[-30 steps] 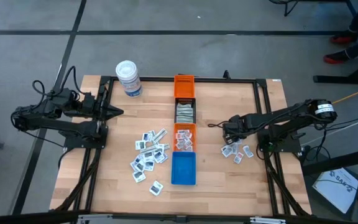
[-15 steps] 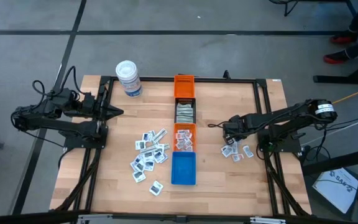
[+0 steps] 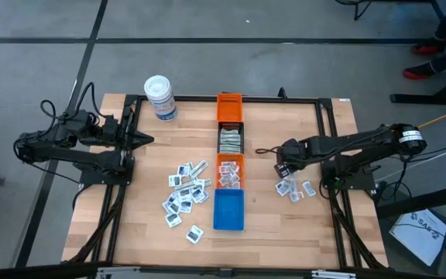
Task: Pick & Place First Aid Supplies
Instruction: Put the orange ointment pack into the bottom orange bin
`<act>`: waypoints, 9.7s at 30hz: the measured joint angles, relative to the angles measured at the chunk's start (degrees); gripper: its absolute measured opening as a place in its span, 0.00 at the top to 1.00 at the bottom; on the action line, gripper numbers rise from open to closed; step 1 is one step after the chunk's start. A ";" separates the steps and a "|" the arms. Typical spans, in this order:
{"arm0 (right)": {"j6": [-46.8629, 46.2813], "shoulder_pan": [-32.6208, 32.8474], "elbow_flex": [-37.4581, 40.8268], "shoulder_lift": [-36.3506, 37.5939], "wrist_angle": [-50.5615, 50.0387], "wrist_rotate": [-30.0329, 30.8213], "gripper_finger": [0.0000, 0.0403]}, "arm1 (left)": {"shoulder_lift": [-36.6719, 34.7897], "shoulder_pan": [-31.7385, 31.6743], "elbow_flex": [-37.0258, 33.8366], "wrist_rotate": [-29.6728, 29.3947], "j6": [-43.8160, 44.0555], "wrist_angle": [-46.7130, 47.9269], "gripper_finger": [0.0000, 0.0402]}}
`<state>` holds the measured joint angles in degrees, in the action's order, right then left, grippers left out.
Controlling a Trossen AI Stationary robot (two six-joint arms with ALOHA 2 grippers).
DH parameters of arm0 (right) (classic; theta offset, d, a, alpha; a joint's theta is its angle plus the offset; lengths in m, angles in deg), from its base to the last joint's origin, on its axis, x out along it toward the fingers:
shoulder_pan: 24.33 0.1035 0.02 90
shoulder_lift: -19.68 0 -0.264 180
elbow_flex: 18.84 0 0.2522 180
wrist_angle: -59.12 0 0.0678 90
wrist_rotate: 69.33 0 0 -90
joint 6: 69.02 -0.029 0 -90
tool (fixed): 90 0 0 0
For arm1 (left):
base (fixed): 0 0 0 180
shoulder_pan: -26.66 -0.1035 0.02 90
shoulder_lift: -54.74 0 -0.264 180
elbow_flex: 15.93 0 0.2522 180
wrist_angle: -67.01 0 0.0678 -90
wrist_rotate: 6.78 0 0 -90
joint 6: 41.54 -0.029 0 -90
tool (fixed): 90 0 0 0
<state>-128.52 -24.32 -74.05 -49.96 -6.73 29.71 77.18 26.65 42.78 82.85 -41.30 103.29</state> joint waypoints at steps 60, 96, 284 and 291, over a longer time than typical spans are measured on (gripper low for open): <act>43.80 4.61 -46.19 -39.24 8.31 3.23 0.87 | 0.00 0.00 0.00 -0.02 0.01 0.00 0.97; 29.82 4.76 -46.19 -30.41 -4.33 -1.73 0.37 | 0.00 0.01 0.00 -0.02 0.01 0.00 0.97; 16.90 9.56 -15.72 -16.65 48.45 -19.20 0.99 | 0.00 0.00 0.00 -0.01 0.00 0.00 0.97; 19.28 3.95 -15.74 -16.65 52.84 -28.02 0.99 | 0.00 0.00 0.00 0.00 0.01 0.00 0.97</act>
<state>-109.23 -20.37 -89.79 -66.62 46.10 1.69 77.18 26.65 42.78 82.85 -41.29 103.29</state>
